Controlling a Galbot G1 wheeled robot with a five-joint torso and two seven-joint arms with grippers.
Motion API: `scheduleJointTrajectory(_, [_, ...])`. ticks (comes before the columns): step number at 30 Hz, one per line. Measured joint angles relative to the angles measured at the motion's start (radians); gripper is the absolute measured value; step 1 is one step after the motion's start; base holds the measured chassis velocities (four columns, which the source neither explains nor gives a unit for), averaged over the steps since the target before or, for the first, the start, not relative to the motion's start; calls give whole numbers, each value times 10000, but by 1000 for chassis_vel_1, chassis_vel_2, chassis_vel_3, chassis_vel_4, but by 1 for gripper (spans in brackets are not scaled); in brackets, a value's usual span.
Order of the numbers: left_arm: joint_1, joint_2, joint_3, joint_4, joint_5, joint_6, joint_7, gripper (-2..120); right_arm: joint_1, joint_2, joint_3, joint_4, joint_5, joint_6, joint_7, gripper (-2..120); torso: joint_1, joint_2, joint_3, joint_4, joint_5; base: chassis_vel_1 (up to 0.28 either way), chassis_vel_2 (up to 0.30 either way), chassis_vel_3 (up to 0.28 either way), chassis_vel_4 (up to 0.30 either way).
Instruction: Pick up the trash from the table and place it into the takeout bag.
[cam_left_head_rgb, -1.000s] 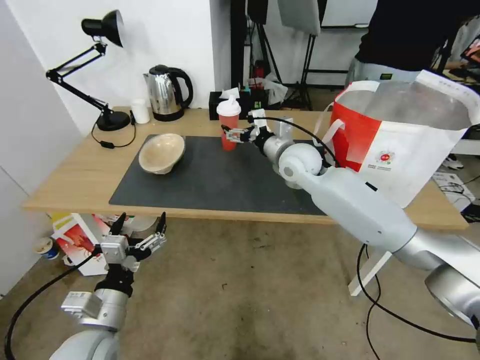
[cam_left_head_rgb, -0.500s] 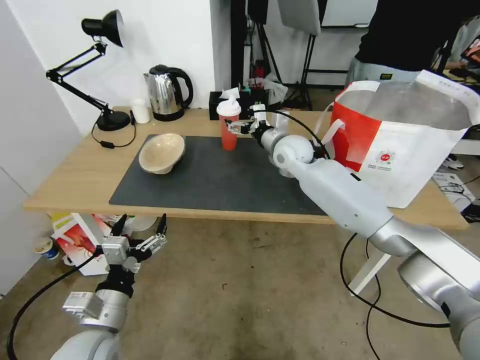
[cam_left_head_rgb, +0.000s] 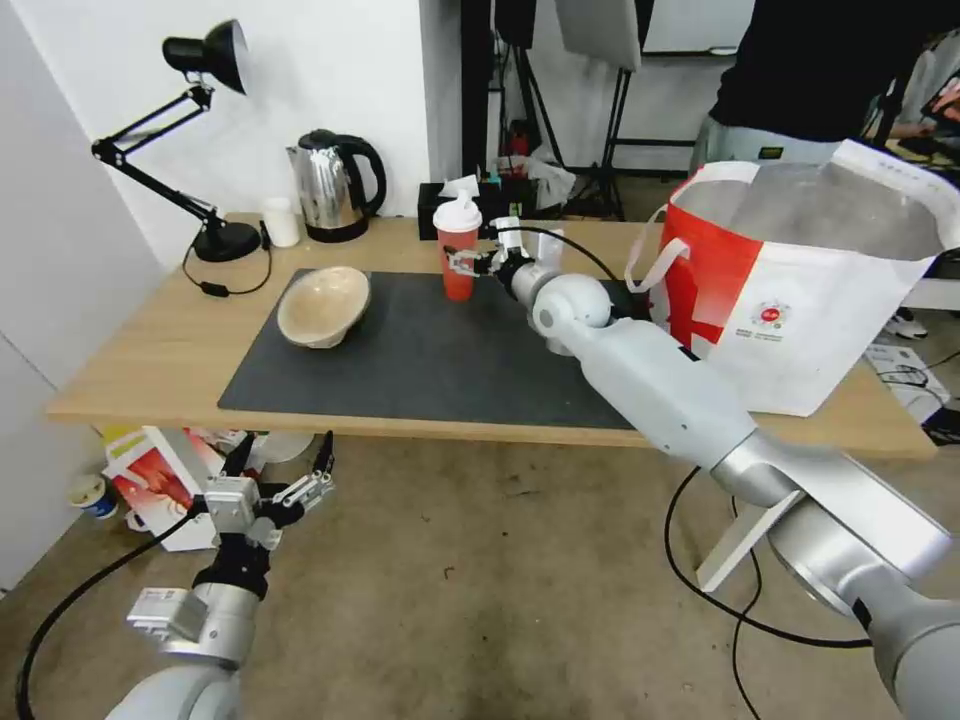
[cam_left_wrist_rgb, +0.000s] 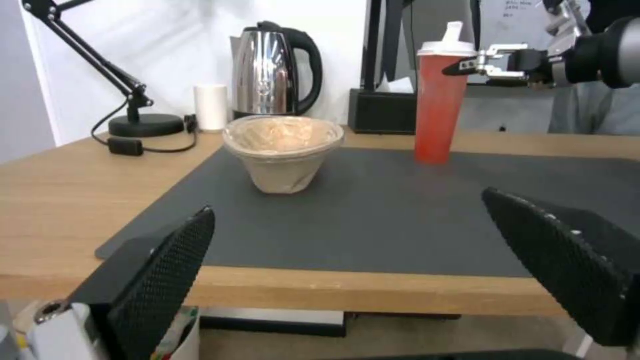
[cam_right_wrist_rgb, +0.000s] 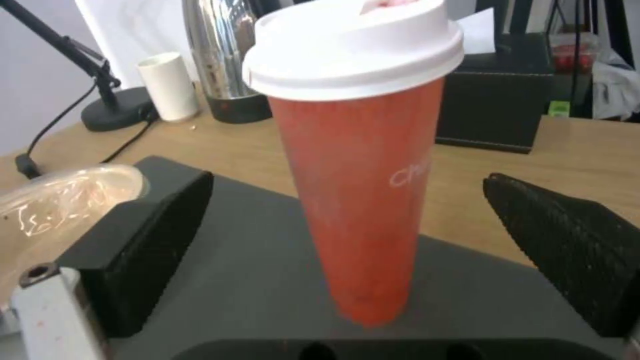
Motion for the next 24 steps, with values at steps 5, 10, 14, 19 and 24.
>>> scheduleJointTrajectory(5, [-1,18,2,-8,-8,-12,1,100,24,126,-8,-142,-52,-9,-29,100,0,0,0,-1,0,0,0,0,0])
scheduleJointTrajectory(10, [-59,22,56,10,-11,-13,12,100,167,317,-3,-490,-172,-8,-144,100,0,0,0,0,0,0,0,0,0])
scheduleJointTrajectory(14, [-119,17,96,48,-10,-12,19,100,275,514,29,-861,-302,15,-265,100,0,0,0,-1,-1,0,0,0,0])
scheduleJointTrajectory(19, [-226,-8,189,73,-12,35,15,100,425,821,145,-1497,-493,89,-522,100,-1,0,0,-1,0,0,0,0,0])
scheduleJointTrajectory(24, [-219,63,151,146,-55,28,15,100,482,1153,337,-2181,-699,234,-740,100,0,0,0,0,0,0,0,0,0])
